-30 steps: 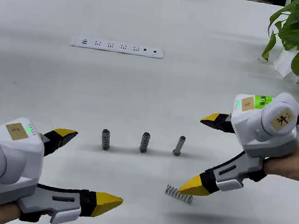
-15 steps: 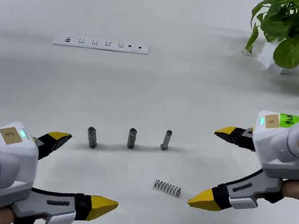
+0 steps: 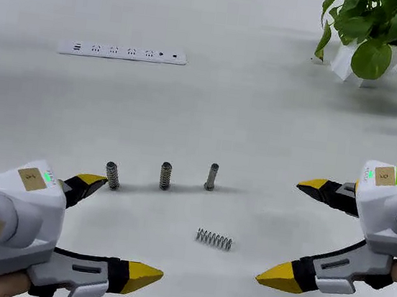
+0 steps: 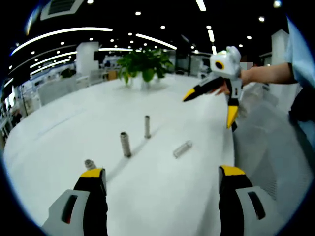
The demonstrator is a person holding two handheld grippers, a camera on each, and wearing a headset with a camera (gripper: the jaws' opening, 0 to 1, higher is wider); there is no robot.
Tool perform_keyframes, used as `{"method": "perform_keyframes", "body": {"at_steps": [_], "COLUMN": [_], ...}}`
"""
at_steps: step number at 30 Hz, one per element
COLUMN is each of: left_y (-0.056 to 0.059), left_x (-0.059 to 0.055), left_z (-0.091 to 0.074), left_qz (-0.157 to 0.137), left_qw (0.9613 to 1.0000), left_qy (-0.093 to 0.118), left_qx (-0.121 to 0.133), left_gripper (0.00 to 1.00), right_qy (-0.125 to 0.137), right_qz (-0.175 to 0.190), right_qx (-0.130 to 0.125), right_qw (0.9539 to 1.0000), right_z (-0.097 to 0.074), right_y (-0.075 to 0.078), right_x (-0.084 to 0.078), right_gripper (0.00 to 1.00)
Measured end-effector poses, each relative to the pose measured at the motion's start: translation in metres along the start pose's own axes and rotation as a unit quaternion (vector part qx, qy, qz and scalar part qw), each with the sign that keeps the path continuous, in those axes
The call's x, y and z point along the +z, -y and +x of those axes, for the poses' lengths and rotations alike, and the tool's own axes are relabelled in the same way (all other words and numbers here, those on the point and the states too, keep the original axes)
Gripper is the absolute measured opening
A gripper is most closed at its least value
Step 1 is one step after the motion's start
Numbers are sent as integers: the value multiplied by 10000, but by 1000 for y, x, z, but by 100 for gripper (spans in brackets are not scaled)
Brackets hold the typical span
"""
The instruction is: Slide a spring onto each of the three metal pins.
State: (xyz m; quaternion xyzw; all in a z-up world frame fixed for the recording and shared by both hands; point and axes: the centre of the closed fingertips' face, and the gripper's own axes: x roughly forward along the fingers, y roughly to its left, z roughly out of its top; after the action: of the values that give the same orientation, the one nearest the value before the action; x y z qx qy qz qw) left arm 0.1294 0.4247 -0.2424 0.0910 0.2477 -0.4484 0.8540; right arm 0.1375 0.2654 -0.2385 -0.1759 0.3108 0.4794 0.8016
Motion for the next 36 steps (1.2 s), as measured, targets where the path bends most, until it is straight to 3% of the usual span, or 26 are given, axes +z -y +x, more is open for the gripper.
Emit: {"method": "perform_keyframes", "body": {"at_steps": [5,9,11,13,17,18,19,20,21,23,31,32,35,36], "left_y": [14,26,30,30,34,33,29,29,31,30,26,25,27,29], "left_x": [4,1,-1,-1,-3,-5,-10,-11,-8,-11,-12,-12,-15,-14], "left_z": [19,35,43,51,64,66,68,70,75,78,90,90,91,91], "left_qz": [319,748,700,702,983,1040,1180,1224,1149,1027,1318,1376,1781,1796], "left_qw": [9987,9934,9913,9904,9844,9832,9794,9781,9797,9786,9721,9707,9576,9559], "left_qy": [-76,-384,-540,-608,-816,-901,-1160,-1215,-1099,-1250,-1434,-1474,-1750,-1793], "left_qx": [-403,-783,-972,-1026,-1211,-1199,-1157,-1163,-1223,-1268,-1311,-1305,-1434,-1476], "left_gripper": [88,81,77,73,65,61,56,53,52,48,38,38,38,38], "right_qy": [15,32,61,28,-28,-17,-8,-8,7,10,-1,5,52,49], "right_qz": [79,168,223,264,306,334,358,375,414,434,473,490,558,557], "right_qx": [-50,-93,-133,-135,-133,-132,-134,-133,-126,-113,-125,-126,-117,-116], "right_qw": [10000,9998,9996,9996,9994,9994,9993,9992,9991,9990,9988,9987,9984,9984], "right_z": [-3,-5,-6,-5,-5,-5,-6,-6,-6,-6,-6,-6,-6,-5], "right_y": [-2,-5,-7,-9,-14,-14,-15,-16,-17,-19,-19,-18,-18,-18], "right_x": [-4,-6,-9,-12,-17,-18,-18,-19,-19,-20,-21,-21,-19,-19], "right_gripper": [99,98,98,98,97,97,97,97,96,96,96,96,96,95]}}
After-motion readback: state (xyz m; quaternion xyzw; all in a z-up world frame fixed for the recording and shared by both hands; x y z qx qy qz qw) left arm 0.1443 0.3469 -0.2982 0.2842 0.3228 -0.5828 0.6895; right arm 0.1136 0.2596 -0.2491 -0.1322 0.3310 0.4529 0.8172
